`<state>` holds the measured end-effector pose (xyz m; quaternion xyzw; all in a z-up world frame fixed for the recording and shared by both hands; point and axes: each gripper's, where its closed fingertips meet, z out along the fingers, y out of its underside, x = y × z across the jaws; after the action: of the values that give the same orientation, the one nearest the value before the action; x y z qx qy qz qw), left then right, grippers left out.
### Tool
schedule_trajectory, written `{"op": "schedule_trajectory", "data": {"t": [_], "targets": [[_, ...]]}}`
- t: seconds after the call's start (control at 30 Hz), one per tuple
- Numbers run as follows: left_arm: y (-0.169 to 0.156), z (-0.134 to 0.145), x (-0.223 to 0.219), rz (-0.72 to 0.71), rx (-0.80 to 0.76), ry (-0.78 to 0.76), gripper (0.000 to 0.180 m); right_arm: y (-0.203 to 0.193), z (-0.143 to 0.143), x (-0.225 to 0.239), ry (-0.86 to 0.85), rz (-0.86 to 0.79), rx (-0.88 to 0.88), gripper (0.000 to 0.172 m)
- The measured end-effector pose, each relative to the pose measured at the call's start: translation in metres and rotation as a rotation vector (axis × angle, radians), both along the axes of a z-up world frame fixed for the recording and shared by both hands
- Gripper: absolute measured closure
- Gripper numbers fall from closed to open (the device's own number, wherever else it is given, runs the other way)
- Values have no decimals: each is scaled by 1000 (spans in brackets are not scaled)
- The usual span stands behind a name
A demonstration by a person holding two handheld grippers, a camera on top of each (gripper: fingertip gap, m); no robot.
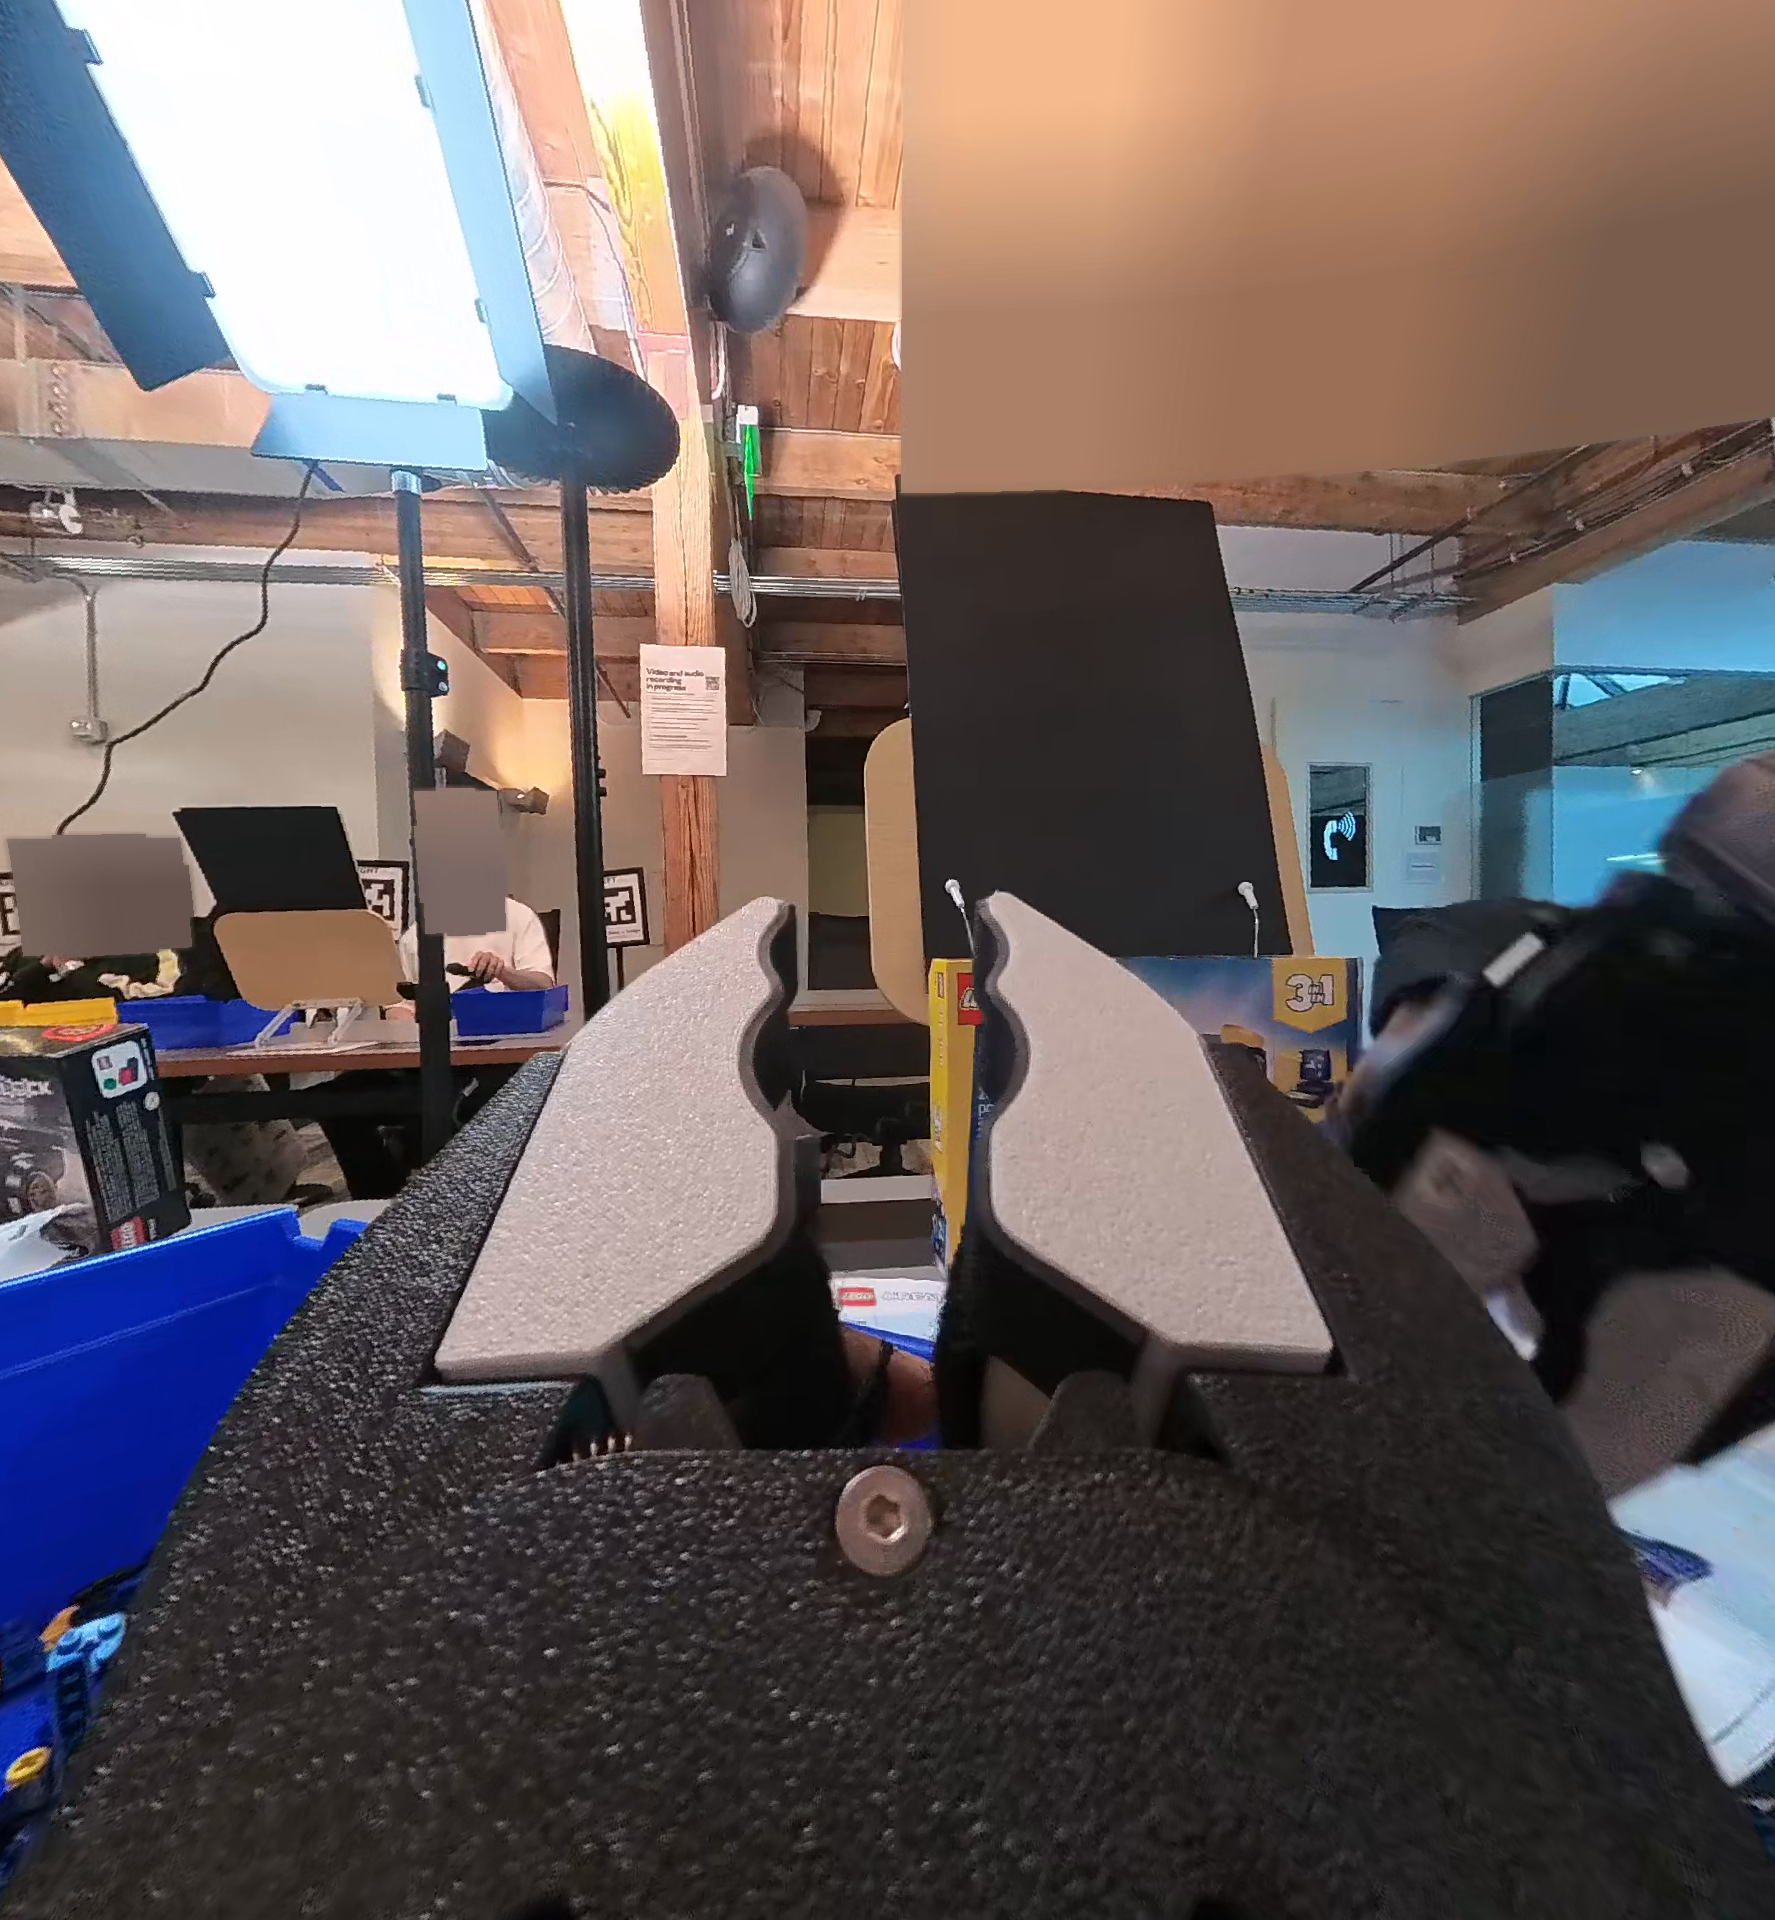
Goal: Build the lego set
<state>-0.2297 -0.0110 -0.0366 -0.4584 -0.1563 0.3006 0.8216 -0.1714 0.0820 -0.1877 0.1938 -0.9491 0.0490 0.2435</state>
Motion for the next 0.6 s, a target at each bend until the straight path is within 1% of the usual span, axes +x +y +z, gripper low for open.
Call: {"op": "schedule_trajectory", "data": {"t": [0.07, 0.13, 0.2, 0.23, 0.27, 0.3, 0.4, 0.47, 0.6], "targets": [[-4, 2, -2, 15, 14, 0, 149, 4, 14, -10, -143, -218, -293, 152], [-12, 5, -5, 33, 44, -11, 149, 3, 21, -26, -312, -405, -584, 152], [-22, 7, -9, 53, 80, -22, 149, -2, 21, -47, -464, -527, -827, 152], [-26, 7, -12, 62, 91, -29, 150, -4, 16, -58, -519, -562, -897, 153], [-28, 6, -15, 68, 96, -41, 150, -3, 7, -70, -543, -590, -921, 154], [-28, 4, -17, 68, 97, -54, 150, -2, -6, -80, -544, -603, -905, 155], [-25, 1, -18, 64, 86, -62, 150, 4, -39, -105, -478, -597, -785, 157], [-24, 1, -17, 64, 78, -55, 150, 4, -49, -113, -471, -575, -747, 157], [-21, -1, -17, 58, 68, -60, 150, -1, -53, -123, -484, -528, -754, 156]]}}
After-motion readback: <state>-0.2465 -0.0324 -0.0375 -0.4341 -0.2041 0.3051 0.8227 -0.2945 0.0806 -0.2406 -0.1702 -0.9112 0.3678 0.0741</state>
